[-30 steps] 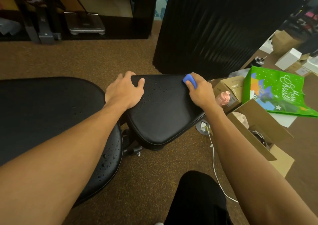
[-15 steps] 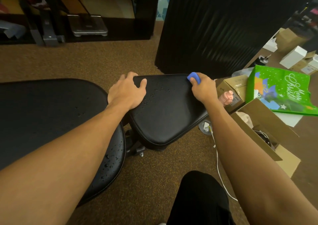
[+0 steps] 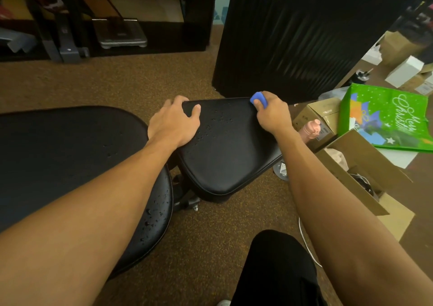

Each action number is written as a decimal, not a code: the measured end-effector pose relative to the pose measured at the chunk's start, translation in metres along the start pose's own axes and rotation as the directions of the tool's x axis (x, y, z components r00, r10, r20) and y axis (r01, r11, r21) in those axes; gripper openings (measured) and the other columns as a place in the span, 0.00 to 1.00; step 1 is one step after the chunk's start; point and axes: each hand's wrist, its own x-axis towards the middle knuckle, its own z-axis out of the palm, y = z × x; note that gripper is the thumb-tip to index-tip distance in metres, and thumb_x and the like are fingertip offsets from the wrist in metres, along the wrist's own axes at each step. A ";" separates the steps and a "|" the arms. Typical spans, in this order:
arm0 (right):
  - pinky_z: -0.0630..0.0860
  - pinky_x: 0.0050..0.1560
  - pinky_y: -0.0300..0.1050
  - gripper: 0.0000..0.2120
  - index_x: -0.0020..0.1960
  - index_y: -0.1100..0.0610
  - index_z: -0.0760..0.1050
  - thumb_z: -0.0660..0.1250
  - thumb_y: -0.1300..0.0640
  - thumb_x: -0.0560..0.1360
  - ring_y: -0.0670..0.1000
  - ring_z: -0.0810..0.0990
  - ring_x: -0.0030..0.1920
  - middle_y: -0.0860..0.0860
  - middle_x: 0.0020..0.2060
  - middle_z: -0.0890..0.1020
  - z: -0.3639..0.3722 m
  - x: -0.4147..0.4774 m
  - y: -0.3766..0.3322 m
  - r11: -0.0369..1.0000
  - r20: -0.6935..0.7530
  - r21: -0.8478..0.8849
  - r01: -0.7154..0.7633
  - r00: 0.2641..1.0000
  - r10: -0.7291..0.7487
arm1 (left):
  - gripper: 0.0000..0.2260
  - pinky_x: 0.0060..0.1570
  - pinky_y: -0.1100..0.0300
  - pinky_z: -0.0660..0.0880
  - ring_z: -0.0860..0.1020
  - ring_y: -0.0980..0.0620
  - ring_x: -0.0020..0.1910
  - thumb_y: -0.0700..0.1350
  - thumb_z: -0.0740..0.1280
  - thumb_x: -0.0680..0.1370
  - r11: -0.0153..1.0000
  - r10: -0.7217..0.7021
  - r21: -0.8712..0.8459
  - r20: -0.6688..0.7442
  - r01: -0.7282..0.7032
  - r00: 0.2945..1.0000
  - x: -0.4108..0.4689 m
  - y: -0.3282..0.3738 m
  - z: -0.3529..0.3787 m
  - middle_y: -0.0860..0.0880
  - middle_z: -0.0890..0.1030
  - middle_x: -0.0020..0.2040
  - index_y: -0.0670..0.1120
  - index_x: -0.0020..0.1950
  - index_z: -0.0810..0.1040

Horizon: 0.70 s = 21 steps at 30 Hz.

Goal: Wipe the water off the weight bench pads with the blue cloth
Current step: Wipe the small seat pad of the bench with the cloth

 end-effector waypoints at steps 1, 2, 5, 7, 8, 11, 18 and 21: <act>0.67 0.61 0.42 0.17 0.73 0.56 0.74 0.62 0.52 0.86 0.56 0.77 0.67 0.55 0.66 0.79 -0.001 -0.004 -0.001 1.000 0.025 0.002 0.025 0.999 -0.025 | 0.25 0.63 0.46 0.71 0.76 0.41 0.69 0.67 0.56 0.85 1.000 0.000 0.001 0.000 0.000 1.000 0.000 0.000 0.000 0.47 0.75 0.73 0.56 0.79 0.70; 0.64 0.64 0.41 0.20 0.76 0.56 0.71 0.62 0.51 0.87 0.55 0.74 0.71 0.54 0.71 0.77 -0.004 -0.009 0.000 0.999 0.043 -0.001 0.041 0.998 -0.040 | 0.25 0.63 0.46 0.71 0.76 0.41 0.69 0.67 0.56 0.85 1.000 -0.001 0.002 0.001 0.001 1.000 0.000 0.000 0.000 0.47 0.75 0.73 0.56 0.79 0.70; 0.65 0.63 0.42 0.20 0.76 0.53 0.72 0.62 0.49 0.86 0.55 0.75 0.70 0.52 0.68 0.78 -0.013 -0.013 0.013 1.000 0.026 0.004 -0.019 0.999 0.019 | 0.25 0.63 0.46 0.71 0.76 0.40 0.69 0.67 0.56 0.85 1.000 0.001 0.004 0.004 -0.001 1.000 -0.001 0.000 0.000 0.46 0.75 0.73 0.56 0.79 0.69; 0.70 0.56 0.45 0.16 0.72 0.53 0.75 0.62 0.49 0.86 0.56 0.80 0.62 0.51 0.58 0.80 -0.010 -0.007 0.011 0.996 -0.016 0.024 -0.083 0.996 0.083 | 0.25 0.63 0.46 0.71 0.76 0.40 0.69 0.67 0.56 0.85 1.000 0.001 0.005 0.000 -0.001 1.000 -0.001 0.000 0.000 0.46 0.75 0.73 0.56 0.79 0.69; 0.71 0.55 0.46 0.16 0.70 0.53 0.75 0.62 0.50 0.86 0.56 0.80 0.60 0.50 0.56 0.80 -0.008 -0.003 0.008 0.996 -0.026 0.027 -0.090 0.996 0.091 | 0.25 0.63 0.46 0.71 0.76 0.40 0.69 0.67 0.56 0.85 1.000 0.001 0.003 -0.001 -0.001 1.000 0.000 0.000 0.000 0.46 0.75 0.73 0.56 0.79 0.69; 0.72 0.66 0.49 0.19 0.75 0.54 0.72 0.62 0.49 0.86 0.56 0.76 0.69 0.53 0.67 0.79 -0.003 -0.005 -0.001 1.000 0.033 0.014 -0.018 0.999 0.018 | 0.25 0.64 0.47 0.71 0.76 0.41 0.70 0.66 0.56 0.86 1.000 0.000 0.003 -0.001 0.000 1.000 0.000 0.000 -0.001 0.46 0.75 0.73 0.56 0.79 0.69; 0.73 0.62 0.47 0.19 0.74 0.55 0.72 0.62 0.51 0.86 0.54 0.78 0.61 0.52 0.65 0.79 -0.007 -0.012 0.003 0.998 -0.029 0.002 -0.067 0.997 0.067 | 0.25 0.66 0.46 0.70 0.75 0.41 0.70 0.66 0.56 0.85 1.000 0.003 0.003 0.000 -0.003 1.000 0.000 0.000 0.000 0.46 0.75 0.73 0.56 0.79 0.69; 0.68 0.77 0.57 0.23 0.79 0.55 0.69 0.61 0.49 0.86 0.57 0.72 0.75 0.54 0.75 0.74 0.006 -0.010 -0.007 1.000 0.028 -0.024 -0.004 1.000 0.005 | 0.25 0.65 0.46 0.70 0.75 0.41 0.71 0.66 0.56 0.85 1.000 -0.002 0.006 0.001 0.002 1.000 0.000 0.001 0.000 0.46 0.75 0.73 0.56 0.79 0.69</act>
